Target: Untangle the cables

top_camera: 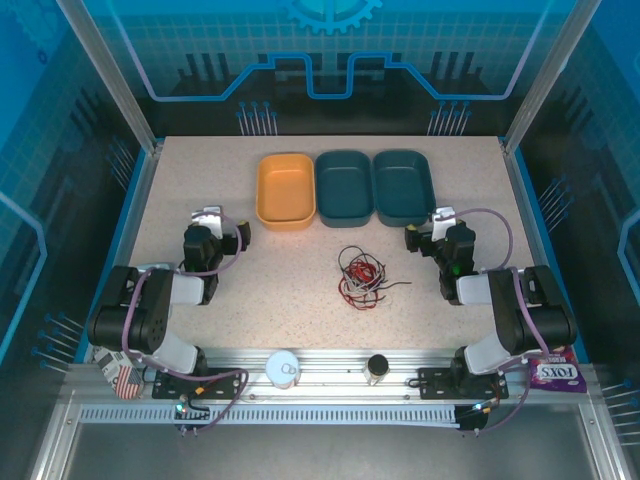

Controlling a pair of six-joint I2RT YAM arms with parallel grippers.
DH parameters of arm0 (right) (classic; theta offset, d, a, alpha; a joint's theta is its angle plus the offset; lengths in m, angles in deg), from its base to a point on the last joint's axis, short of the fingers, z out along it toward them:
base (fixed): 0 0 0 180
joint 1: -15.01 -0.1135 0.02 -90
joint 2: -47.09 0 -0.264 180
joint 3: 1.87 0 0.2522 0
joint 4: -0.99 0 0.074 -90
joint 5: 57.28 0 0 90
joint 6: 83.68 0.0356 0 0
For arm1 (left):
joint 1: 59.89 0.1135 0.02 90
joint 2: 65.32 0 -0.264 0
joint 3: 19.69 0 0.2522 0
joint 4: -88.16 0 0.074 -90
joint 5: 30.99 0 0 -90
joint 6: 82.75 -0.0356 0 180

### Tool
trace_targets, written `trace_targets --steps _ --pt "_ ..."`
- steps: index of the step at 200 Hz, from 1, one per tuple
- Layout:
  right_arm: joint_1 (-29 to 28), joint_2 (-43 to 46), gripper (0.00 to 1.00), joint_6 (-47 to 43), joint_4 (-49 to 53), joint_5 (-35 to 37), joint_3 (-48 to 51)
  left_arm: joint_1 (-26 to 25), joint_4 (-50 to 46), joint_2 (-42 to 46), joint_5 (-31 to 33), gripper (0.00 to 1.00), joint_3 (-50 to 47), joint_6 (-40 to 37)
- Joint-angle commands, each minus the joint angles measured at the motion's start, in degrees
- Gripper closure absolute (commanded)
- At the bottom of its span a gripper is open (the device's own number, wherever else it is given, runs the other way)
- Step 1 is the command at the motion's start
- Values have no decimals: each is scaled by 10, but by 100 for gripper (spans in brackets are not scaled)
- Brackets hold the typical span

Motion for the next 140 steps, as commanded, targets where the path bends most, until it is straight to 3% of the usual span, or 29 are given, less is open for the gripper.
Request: trace_targets --steps 1,29,51,71,91,114,140 --pt "-13 42 0 -12 -20 28 7 5 2 39 23 1 -8 13" --pt "-37 118 0 -2 75 90 -1 4 -11 99 56 1 -29 23" --pt "-62 183 0 69 251 181 -44 0 2 146 88 1 -56 29" --pt "-108 232 0 74 372 257 -75 -10 -25 224 88 1 -72 43" --pt "-164 286 0 73 479 296 -111 -29 -143 322 80 1 -54 62" --pt "-209 323 0 136 635 326 -175 -41 -320 410 47 1 1 143" --pt "-246 331 0 235 806 314 -242 -68 -401 453 -32 1 34 195"
